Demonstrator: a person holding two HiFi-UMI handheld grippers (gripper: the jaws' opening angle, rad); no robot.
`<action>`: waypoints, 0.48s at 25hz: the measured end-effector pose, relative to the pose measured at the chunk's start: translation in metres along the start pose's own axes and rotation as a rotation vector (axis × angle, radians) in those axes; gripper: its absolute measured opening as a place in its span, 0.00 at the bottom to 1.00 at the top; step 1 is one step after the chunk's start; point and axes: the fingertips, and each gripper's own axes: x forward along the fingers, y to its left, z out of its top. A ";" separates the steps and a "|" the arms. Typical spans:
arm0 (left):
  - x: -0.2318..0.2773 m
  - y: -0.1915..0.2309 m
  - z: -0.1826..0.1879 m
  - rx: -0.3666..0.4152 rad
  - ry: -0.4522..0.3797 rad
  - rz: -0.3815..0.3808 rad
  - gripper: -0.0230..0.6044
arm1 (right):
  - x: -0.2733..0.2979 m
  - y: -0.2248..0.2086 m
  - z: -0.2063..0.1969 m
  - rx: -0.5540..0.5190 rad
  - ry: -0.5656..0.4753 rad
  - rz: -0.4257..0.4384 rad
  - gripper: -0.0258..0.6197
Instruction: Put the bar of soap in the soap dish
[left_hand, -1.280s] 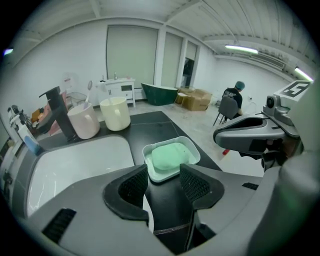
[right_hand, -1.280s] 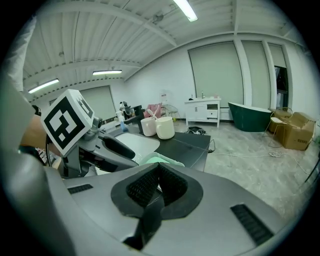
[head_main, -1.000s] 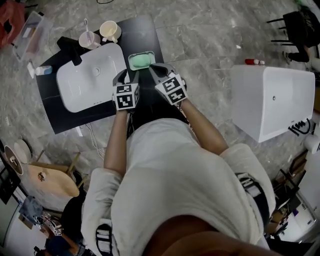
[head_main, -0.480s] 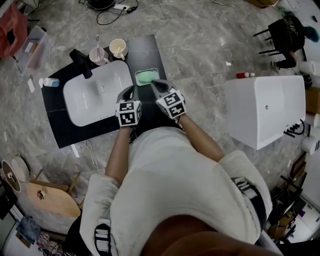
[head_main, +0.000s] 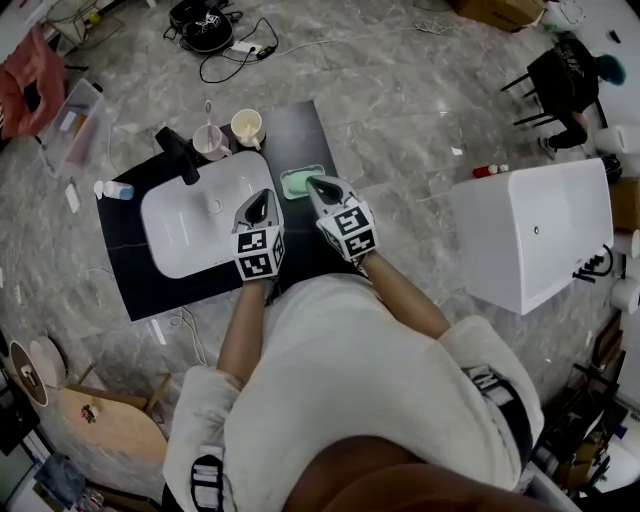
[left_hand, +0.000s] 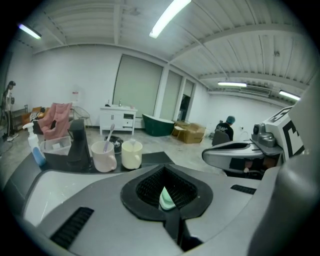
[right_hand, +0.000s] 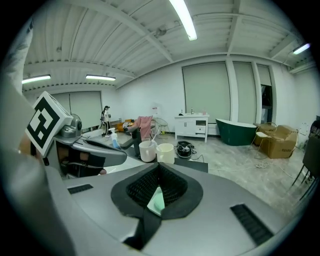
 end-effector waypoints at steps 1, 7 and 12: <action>-0.003 0.001 0.010 0.009 -0.027 0.003 0.06 | -0.003 -0.001 0.006 0.001 -0.018 -0.007 0.03; -0.023 -0.001 0.066 0.052 -0.145 0.008 0.06 | -0.020 -0.014 0.054 -0.005 -0.129 -0.066 0.03; -0.045 -0.009 0.113 0.052 -0.253 -0.003 0.06 | -0.040 -0.023 0.107 0.024 -0.251 -0.076 0.03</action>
